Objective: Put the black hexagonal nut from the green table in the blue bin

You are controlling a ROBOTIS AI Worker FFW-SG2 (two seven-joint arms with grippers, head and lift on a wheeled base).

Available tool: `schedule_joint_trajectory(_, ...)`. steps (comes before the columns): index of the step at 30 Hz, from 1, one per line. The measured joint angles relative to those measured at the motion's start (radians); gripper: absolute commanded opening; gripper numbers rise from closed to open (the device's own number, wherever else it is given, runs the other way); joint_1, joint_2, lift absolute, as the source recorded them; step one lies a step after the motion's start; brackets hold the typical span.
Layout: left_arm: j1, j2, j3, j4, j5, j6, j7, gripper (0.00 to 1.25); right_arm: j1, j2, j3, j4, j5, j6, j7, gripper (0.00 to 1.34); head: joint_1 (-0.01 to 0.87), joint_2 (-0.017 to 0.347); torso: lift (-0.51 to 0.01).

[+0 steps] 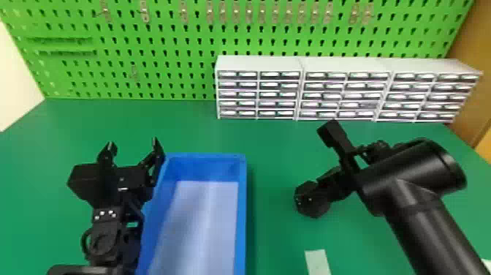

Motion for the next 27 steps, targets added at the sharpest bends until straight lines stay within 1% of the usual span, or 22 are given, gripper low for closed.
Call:
schedule_joint_trajectory(10,-0.003,0.0,0.0,0.001,0.0,0.0,0.0,0.88,-0.047,0.0,0.058,0.107,-0.021,-0.032,0.004,1.2,0.657,0.057,-0.095)
schedule_joint_trajectory(16,-0.007,0.0,0.001,0.002,0.0,0.0,0.0,0.88,-0.066,-0.002,0.08,0.139,-0.026,-0.046,0.004,1.2,0.657,0.057,-0.095)
schedule_joint_trajectory(27,-0.021,0.001,0.0,0.015,0.001,-0.02,0.0,0.88,-0.092,-0.019,0.121,0.194,-0.037,-0.07,0.004,1.2,0.657,0.057,-0.095)
